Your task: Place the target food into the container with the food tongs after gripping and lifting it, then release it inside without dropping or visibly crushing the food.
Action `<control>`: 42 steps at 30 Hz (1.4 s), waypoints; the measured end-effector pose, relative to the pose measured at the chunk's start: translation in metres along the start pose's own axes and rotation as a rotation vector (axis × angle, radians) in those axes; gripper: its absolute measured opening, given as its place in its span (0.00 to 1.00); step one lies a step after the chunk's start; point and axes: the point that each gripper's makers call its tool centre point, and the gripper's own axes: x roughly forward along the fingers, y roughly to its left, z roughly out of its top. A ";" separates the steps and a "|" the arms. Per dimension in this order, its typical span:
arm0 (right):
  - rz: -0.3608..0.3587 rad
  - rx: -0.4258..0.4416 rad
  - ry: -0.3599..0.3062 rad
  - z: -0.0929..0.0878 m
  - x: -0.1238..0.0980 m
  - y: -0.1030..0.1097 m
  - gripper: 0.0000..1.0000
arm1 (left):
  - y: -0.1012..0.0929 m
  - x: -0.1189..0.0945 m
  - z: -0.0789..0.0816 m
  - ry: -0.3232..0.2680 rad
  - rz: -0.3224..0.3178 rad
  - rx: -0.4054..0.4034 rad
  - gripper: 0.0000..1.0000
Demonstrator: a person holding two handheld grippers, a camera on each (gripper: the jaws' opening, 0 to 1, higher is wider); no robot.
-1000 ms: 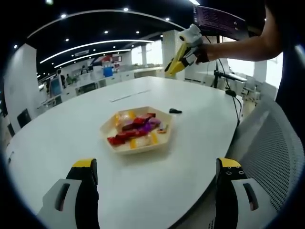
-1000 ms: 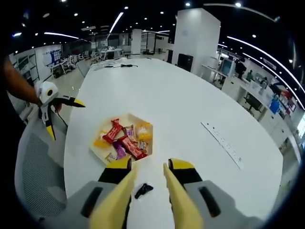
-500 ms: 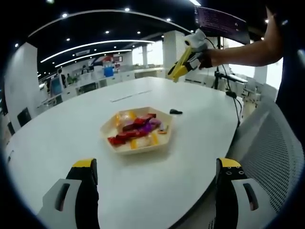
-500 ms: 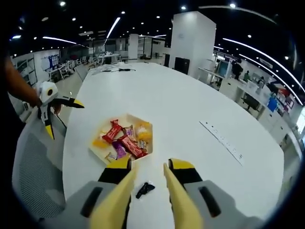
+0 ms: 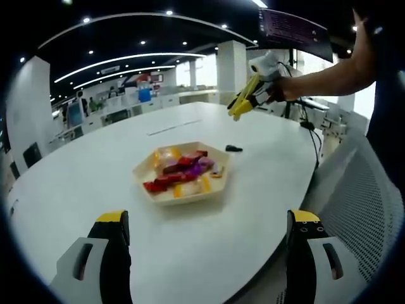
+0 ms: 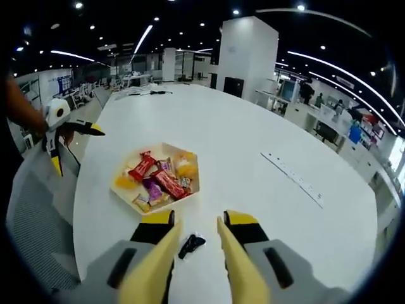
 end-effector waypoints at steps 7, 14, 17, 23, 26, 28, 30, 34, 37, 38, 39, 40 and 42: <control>-0.011 0.021 0.009 -0.014 0.007 0.000 0.30 | -0.001 0.000 0.000 0.004 0.000 0.000 0.99; -0.014 0.041 0.043 -0.036 0.017 0.005 0.30 | 0.000 0.000 -0.001 0.010 0.000 -0.001 0.99; -0.021 0.040 0.054 -0.043 0.022 0.007 0.30 | -0.001 0.001 -0.002 0.014 -0.001 0.000 0.99; -0.035 0.079 0.065 -0.052 0.029 0.006 0.30 | -0.001 0.001 -0.003 0.019 -0.003 0.000 0.99; -0.037 0.082 0.069 -0.054 0.034 0.006 0.30 | -0.001 0.001 -0.003 0.021 -0.004 -0.001 0.99; -0.043 0.081 0.076 -0.055 0.038 0.005 0.30 | -0.001 0.001 -0.004 0.024 -0.004 0.000 0.99; -0.041 0.088 0.079 -0.057 0.041 0.004 0.30 | -0.001 0.001 -0.004 0.023 -0.005 0.000 0.99; -0.044 0.088 0.099 -0.061 0.049 0.006 0.30 | -0.001 0.001 -0.004 0.025 -0.004 -0.002 0.99; -0.042 0.088 0.118 -0.064 0.054 0.008 0.29 | 0.000 0.001 -0.005 0.028 -0.003 -0.002 0.99; -0.043 0.090 0.117 -0.064 0.055 0.008 0.29 | 0.000 0.001 -0.005 0.027 -0.003 -0.003 0.99; -0.047 0.116 0.130 -0.066 0.056 0.009 0.29 | 0.000 0.001 -0.005 0.028 -0.003 -0.003 0.99; -0.055 0.115 0.140 -0.067 0.057 0.008 0.29 | -0.001 0.001 -0.005 0.029 -0.005 -0.004 0.99; -0.057 0.109 0.150 -0.069 0.058 0.010 0.29 | -0.001 0.001 -0.005 0.029 -0.004 -0.003 0.99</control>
